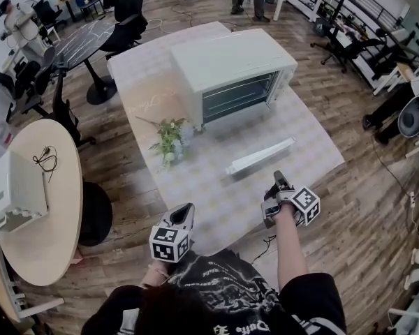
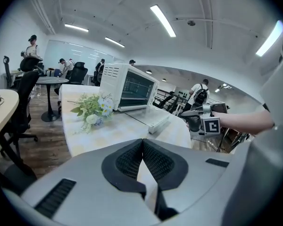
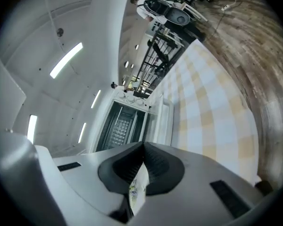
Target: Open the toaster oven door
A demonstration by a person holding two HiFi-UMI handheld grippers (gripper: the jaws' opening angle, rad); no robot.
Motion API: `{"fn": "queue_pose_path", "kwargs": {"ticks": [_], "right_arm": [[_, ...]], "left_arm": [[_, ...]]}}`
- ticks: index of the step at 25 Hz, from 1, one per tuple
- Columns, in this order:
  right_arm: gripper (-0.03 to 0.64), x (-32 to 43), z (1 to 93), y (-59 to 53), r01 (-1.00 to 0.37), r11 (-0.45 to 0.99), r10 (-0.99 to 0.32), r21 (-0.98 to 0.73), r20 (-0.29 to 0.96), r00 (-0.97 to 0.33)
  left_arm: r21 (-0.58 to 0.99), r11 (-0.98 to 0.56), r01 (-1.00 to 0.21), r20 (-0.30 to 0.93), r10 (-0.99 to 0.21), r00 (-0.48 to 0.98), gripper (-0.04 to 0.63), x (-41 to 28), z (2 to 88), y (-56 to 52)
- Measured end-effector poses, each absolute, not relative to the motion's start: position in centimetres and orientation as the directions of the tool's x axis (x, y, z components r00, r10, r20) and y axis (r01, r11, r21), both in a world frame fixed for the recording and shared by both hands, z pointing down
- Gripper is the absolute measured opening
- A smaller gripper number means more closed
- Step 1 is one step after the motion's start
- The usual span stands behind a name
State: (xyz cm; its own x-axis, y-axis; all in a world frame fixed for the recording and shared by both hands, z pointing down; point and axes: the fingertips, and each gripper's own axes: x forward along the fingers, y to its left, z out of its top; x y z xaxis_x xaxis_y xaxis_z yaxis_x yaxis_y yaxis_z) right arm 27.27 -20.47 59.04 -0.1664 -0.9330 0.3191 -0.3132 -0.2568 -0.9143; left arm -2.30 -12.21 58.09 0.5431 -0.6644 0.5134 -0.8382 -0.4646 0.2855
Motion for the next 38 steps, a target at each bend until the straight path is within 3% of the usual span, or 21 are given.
{"fn": "queue_pose_path", "kwargs": {"ticks": [6, 13, 20, 33, 38], "right_arm": [[0.008, 26.2, 53.9, -16.3, -0.57, -0.152, -0.947, -0.808, 0.284, -0.15], [0.007, 25.1, 51.3, -11.1, -0.878, -0.104, -0.963, -0.466, 0.267, -0.027], [0.008, 22.6, 52.1, -7.3, -0.969, -0.067, -0.949, -0.238, 0.315, -0.011], [0.006, 19.9, 53.5, -4.6, -0.985, -0.045, -0.931, -0.165, 0.364, -0.018], [0.006, 19.2, 53.7, -4.5, -0.998, -0.015, -0.919, -0.06, 0.394, -0.01]], "left_arm": [[0.311, -0.522, -0.794, 0.441, -0.661, 0.607, 0.02, -0.8, 56.2, -11.8], [0.205, -0.622, -0.756, 0.4, -0.652, 0.645, 0.02, 0.0, 55.1, -10.5], [0.228, -0.652, -0.723, 0.39, -0.619, 0.682, 0.02, 0.6, 55.5, -8.6], [0.23, -0.698, -0.679, 0.388, -0.574, 0.721, 0.02, 1.0, 55.4, -8.4], [0.22, -0.717, -0.661, 0.388, -0.558, 0.734, 0.02, 1.0, 55.5, -8.4]]}}
